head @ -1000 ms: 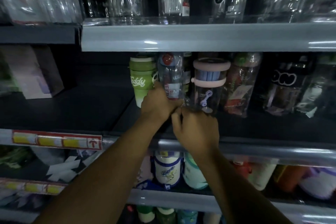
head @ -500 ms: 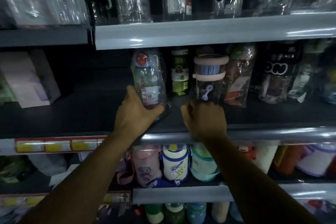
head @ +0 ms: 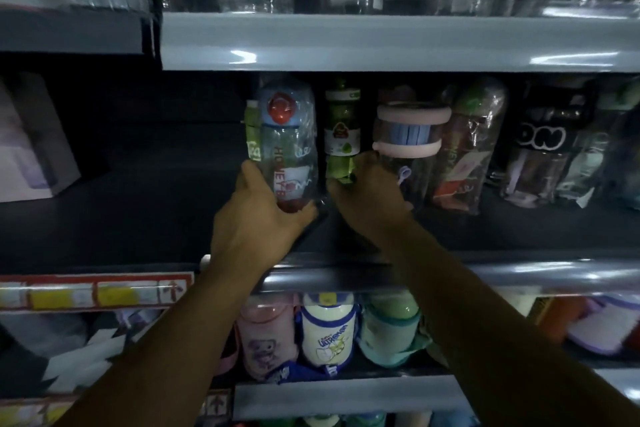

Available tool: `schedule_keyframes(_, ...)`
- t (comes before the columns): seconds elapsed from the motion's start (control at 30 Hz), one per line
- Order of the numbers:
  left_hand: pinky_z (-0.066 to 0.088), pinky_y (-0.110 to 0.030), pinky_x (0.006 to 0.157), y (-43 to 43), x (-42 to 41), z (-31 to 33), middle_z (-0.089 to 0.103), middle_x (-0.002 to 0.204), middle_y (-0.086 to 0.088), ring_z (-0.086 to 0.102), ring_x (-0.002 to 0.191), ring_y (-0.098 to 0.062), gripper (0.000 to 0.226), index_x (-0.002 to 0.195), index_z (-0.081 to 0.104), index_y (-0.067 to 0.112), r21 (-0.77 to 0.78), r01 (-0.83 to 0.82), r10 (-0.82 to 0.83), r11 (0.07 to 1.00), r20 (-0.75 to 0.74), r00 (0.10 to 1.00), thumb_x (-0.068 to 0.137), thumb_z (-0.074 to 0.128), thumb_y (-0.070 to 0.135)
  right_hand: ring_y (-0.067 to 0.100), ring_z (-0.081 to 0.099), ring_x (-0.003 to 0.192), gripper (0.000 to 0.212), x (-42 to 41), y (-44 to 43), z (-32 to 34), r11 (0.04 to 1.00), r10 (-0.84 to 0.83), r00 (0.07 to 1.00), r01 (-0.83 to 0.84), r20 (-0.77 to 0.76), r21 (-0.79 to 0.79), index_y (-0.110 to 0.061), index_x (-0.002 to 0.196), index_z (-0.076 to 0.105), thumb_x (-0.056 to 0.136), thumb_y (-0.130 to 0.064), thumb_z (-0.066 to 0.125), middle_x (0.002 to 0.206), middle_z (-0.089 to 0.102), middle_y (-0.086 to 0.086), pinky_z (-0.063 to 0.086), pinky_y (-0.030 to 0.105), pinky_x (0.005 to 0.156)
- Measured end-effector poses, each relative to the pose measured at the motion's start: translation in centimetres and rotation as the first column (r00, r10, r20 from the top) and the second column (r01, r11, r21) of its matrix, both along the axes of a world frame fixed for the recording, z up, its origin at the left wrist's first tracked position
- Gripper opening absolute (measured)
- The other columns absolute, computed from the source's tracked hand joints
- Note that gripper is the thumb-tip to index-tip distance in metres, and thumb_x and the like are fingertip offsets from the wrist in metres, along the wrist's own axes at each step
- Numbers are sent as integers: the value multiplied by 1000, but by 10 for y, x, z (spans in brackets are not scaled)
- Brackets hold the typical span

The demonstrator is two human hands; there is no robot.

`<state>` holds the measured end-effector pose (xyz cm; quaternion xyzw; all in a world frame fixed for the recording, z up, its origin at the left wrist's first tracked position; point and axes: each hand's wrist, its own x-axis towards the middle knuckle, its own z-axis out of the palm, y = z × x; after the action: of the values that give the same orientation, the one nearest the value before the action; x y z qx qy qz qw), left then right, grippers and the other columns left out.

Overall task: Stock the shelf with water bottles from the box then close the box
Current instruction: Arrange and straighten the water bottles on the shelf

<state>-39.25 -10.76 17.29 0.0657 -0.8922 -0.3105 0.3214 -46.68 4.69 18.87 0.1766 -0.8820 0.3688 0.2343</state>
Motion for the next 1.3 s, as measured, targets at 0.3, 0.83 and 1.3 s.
schedule_keyframes(0.3,55,-40,74,2,3,-2,51,112,4,60,93,-22,73,114,35,24,84,-109,113,991,-52,992,71,81,60,40,40,139,98,-78,-48,4,982,-148,919,181,365,-57,5,155,15,88,-44,68,155,34,24,41,40,109)
schedule_keyframes(0.83,43,-34,71,0,4,-3,47,108,7,52,92,-18,69,111,34,23,68,-107,113,992,-91,989,73,81,58,35,58,124,74,-56,-42,8,984,-122,967,147,224,-100,3,139,37,88,-39,72,136,55,19,46,31,90)
schedule_keyframes(1.3,50,-38,75,0,5,-2,55,114,-1,59,100,-25,69,114,39,20,64,-83,88,994,-77,993,74,81,57,30,56,125,79,-41,-27,6,982,-58,962,103,268,-156,-5,138,40,77,-36,80,138,55,14,50,39,102)
